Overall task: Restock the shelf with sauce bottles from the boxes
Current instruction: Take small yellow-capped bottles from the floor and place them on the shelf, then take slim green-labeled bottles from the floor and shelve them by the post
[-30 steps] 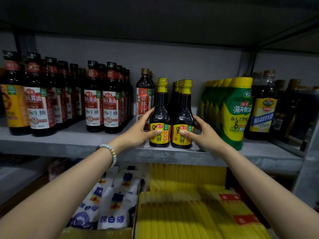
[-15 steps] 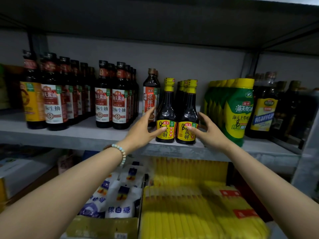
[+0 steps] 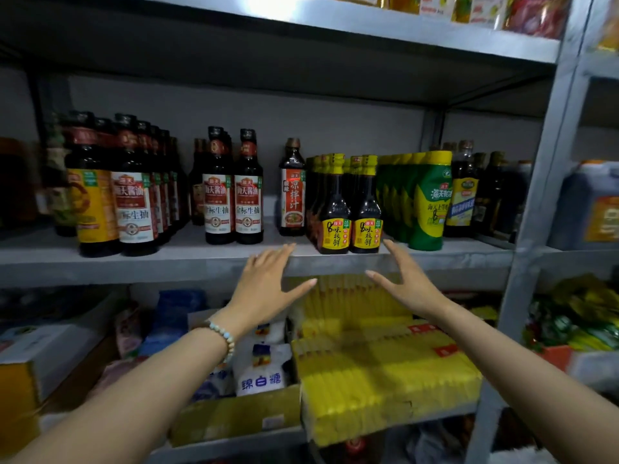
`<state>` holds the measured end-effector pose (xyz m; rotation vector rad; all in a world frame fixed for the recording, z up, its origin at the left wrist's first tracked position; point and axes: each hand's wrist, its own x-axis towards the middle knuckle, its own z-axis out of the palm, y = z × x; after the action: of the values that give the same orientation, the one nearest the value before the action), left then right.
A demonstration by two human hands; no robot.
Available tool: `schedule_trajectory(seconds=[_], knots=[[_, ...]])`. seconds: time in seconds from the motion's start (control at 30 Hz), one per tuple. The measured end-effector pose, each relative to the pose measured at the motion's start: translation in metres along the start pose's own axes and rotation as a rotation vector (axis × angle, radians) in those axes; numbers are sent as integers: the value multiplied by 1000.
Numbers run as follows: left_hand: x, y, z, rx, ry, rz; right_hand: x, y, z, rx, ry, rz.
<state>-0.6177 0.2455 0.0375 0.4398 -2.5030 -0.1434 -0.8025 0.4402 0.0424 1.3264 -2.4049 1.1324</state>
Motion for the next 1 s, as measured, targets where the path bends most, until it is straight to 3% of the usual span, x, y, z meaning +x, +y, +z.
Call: schedule_trajectory(seconds=[0.17, 0.37, 1.0], knots=[[-50, -27, -5, 69, -53, 43, -47, -35, 24, -262, -35, -10], [-109, -38, 10, 97, -229, 14, -93, -54, 58, -428, -227, 32], [-311, -87, 147, 30, -656, -271, -248, 18, 230, -187, -659, 234]])
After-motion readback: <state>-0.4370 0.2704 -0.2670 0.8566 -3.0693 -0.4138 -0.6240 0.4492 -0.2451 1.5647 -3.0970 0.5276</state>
